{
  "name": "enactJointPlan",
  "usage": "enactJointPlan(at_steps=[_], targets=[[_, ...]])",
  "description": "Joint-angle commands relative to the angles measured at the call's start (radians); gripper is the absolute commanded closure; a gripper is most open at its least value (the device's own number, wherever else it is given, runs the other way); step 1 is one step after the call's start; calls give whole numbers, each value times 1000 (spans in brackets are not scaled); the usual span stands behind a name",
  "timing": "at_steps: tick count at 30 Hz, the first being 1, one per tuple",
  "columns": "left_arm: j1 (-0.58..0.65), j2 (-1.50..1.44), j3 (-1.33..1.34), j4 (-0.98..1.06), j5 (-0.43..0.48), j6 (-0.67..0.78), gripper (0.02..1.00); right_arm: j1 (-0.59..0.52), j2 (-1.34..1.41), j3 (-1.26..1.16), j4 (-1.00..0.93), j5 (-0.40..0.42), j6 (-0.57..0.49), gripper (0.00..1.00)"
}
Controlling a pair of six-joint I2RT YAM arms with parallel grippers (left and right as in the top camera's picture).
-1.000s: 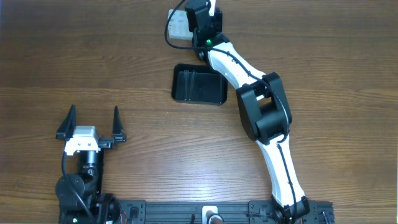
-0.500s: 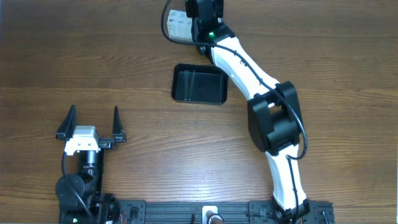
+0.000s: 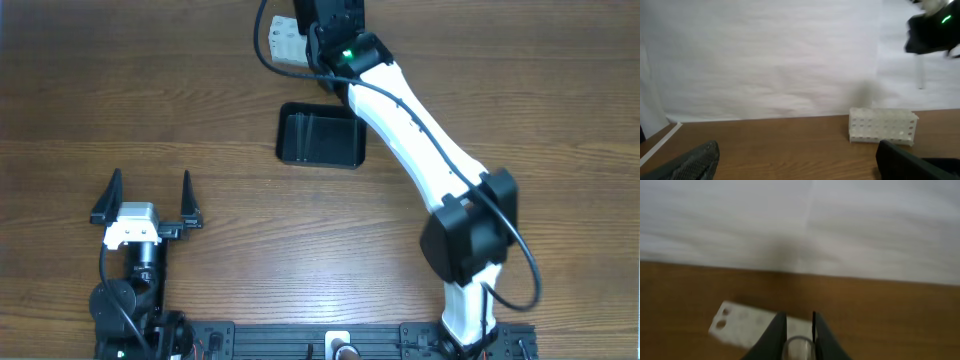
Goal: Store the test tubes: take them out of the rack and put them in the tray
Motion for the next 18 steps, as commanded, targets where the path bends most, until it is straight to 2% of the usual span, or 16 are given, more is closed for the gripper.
enactJointPlan(at_steps=[1, 3, 5, 8, 13, 18], targets=[[5, -7, -3, 4, 11, 14, 18, 19, -124, 19, -169, -91, 214, 991], [5, -7, -3, 4, 11, 14, 18, 19, -137, 18, -265, -182, 259, 989], [5, -7, -3, 4, 11, 14, 18, 20, -134, 13, -334, -220, 307, 989], [5, -7, -3, 4, 11, 14, 18, 19, -125, -40, -362, -228, 380, 987], [5, -7, -3, 4, 11, 14, 18, 19, -122, -202, -271, -236, 470, 989], [5, -7, -3, 4, 11, 14, 18, 17, -122, -351, -152, -261, 484, 974]])
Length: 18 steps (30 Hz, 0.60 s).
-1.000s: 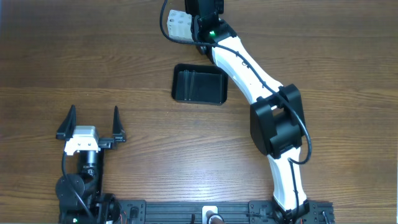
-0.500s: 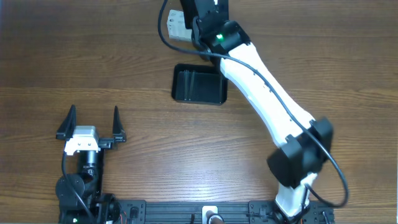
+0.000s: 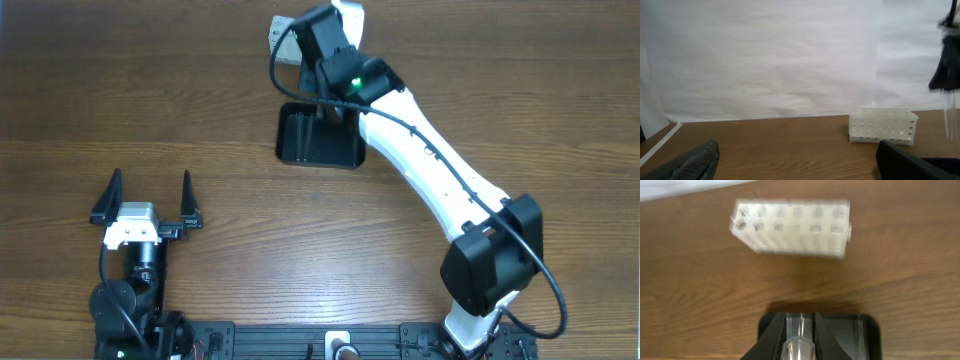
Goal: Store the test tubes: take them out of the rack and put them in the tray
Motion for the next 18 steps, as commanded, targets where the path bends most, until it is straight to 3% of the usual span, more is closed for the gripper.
enactJointPlan(at_steps=[1, 18], targets=[[5, -7, -3, 4, 11, 14, 18, -7, 14, -108, 70, -27, 56, 974], [5, -7, -3, 4, 11, 14, 18, -41, 174, -167, 133, -26, 78, 987]])
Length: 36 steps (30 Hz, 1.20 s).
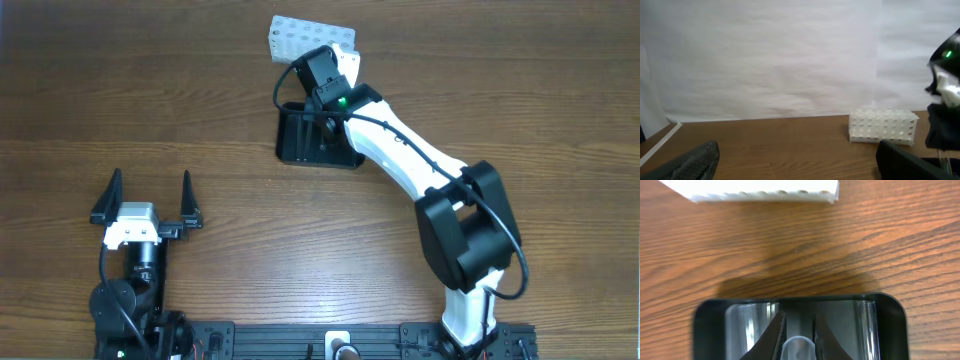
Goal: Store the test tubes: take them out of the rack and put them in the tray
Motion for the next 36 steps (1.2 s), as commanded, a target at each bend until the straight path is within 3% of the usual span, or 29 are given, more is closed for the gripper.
enactJointPlan(at_steps=[1, 23, 25, 27, 30, 36], targets=[[5, -7, -3, 4, 11, 14, 18, -24, 40, -7, 9, 1, 26, 987], [5, -7, -3, 4, 11, 14, 18, -17, 98, -7, 22, -2, 25, 930], [5, -7, -3, 4, 11, 14, 18, -17, 98, -7, 22, -13, 25, 774], [5, -7, -3, 4, 11, 14, 18, -17, 98, -7, 22, -14, 25, 752], [5, -7, -3, 4, 11, 14, 18, -17, 98, -6, 28, -14, 24, 608], [5, -7, -3, 4, 11, 14, 18, 1, 10, -1, 14, -40, -39, 518]])
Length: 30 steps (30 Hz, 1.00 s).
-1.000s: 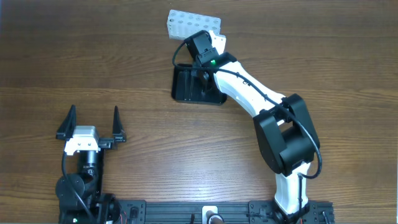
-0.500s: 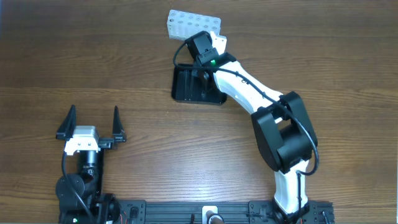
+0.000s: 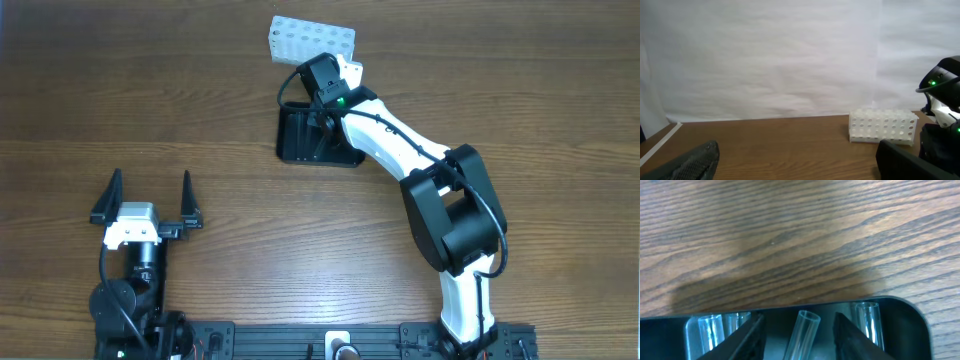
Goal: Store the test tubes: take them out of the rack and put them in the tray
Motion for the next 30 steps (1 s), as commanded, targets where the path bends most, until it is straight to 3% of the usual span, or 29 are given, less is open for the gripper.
enactJointPlan(at_steps=[1, 10, 12, 13, 16, 20, 23, 30], targets=[[5, -7, -3, 4, 11, 14, 18, 27, -110, 0, -20, -18, -68, 496], [5, -7, -3, 4, 11, 14, 18, 72, -500, -36, -127, -10, -282, 400], [5, -7, -3, 4, 11, 14, 18, 71, -599, -93, -109, 33, -351, 364], [5, -7, -3, 4, 11, 14, 18, 68, -657, -133, -97, 65, -380, 318], [5, -7, -3, 4, 11, 14, 18, 45, -821, -243, -88, 122, -407, 23], [5, -7, -3, 4, 11, 14, 18, -35, -1015, -365, -123, 91, -411, 7], [5, -7, -3, 4, 11, 14, 18, -105, -1144, -484, -106, 30, -482, 7], [5, -7, -3, 4, 11, 14, 18, -247, -1469, -840, 117, -71, -586, 7]])
